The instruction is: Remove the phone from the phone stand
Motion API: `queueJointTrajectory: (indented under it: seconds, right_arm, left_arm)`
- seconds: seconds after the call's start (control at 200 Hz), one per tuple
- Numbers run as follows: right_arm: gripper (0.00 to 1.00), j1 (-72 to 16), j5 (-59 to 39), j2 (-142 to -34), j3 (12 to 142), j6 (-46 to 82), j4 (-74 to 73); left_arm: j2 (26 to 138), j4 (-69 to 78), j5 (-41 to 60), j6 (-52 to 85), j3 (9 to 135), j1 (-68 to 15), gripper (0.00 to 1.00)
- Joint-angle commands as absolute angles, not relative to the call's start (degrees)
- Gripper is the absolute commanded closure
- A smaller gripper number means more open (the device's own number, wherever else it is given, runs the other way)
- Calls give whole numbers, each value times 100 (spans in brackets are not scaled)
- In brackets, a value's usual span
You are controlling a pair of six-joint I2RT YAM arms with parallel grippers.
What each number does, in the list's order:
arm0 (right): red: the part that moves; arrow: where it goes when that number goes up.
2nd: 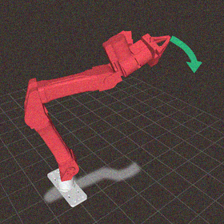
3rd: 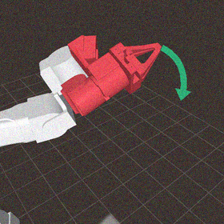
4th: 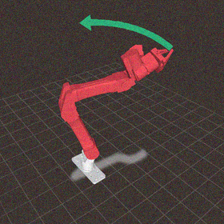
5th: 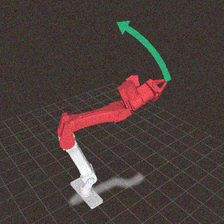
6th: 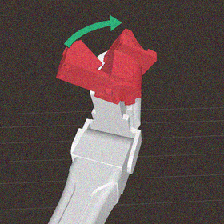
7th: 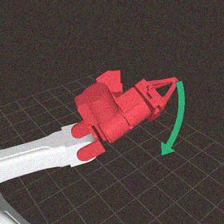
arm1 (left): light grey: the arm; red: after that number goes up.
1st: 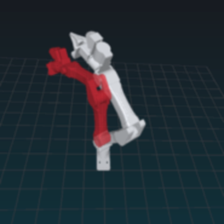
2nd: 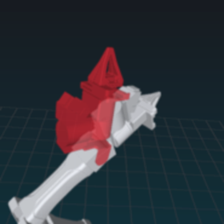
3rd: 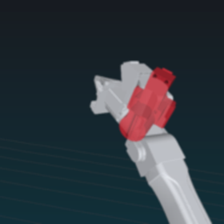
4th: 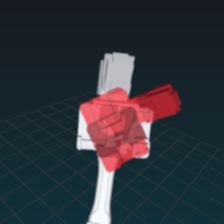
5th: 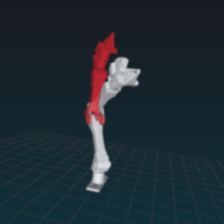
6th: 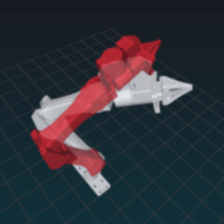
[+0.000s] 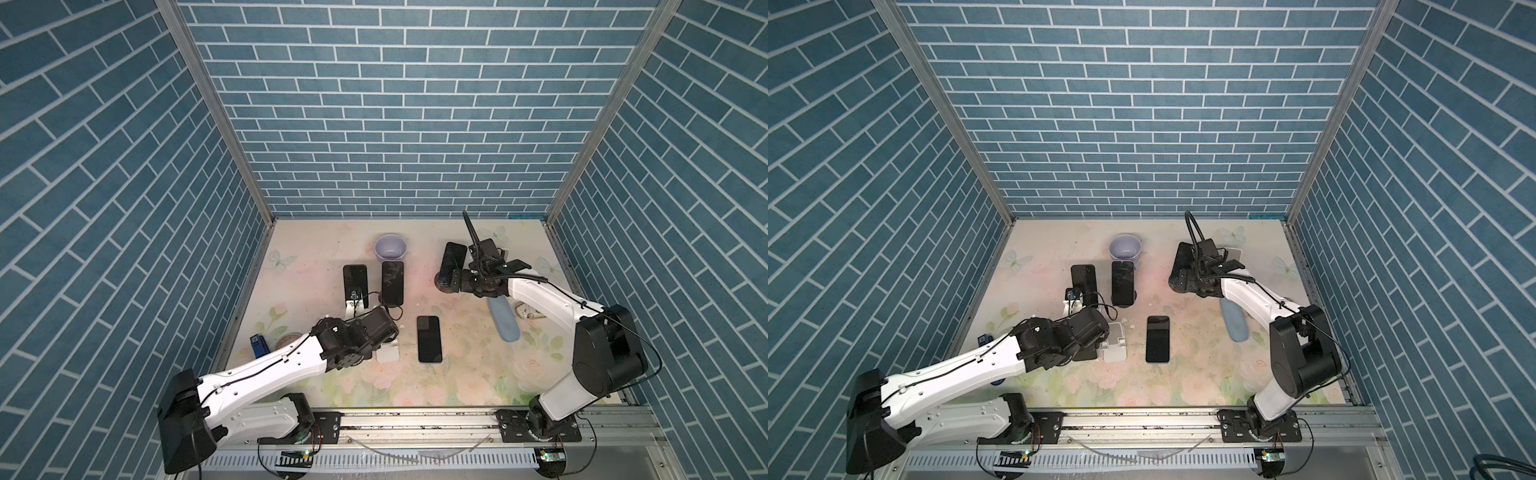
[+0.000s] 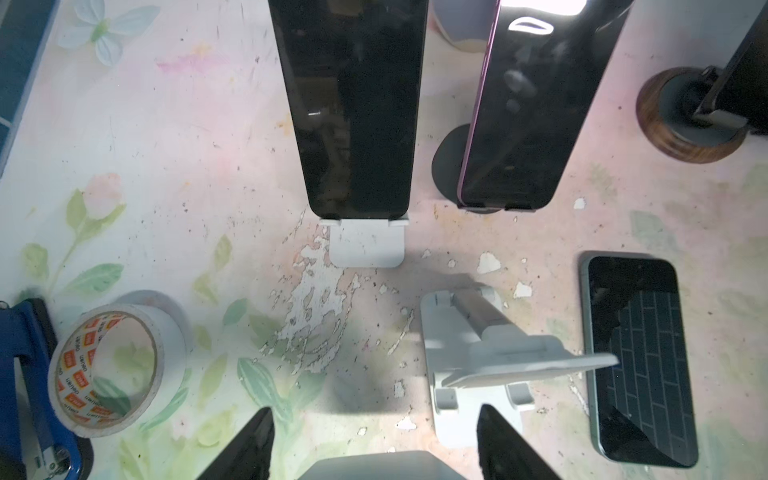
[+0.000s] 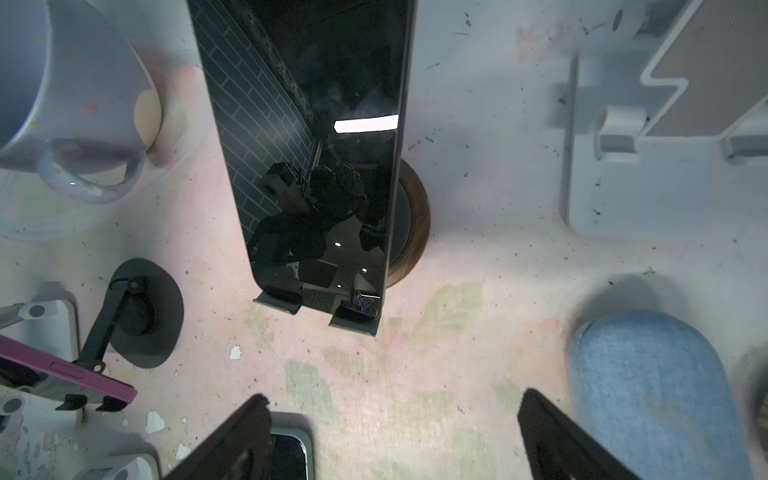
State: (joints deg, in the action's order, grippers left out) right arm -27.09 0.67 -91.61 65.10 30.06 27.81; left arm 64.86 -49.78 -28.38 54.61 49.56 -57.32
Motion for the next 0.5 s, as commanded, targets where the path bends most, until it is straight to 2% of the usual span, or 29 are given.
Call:
queueJointTrajectory:
  seconds: [0.0,0.495]
  right_arm:
    - [6,-2716,137,-9048,6811,2892,2837]
    - [6,-2716,99,-8991,6865,2922,2841]
  left_arm:
    - [6515,-5114,-2668,5533,4879,-5670,52]
    - [6286,-4718,-2185,5731,4019,-5330,52]
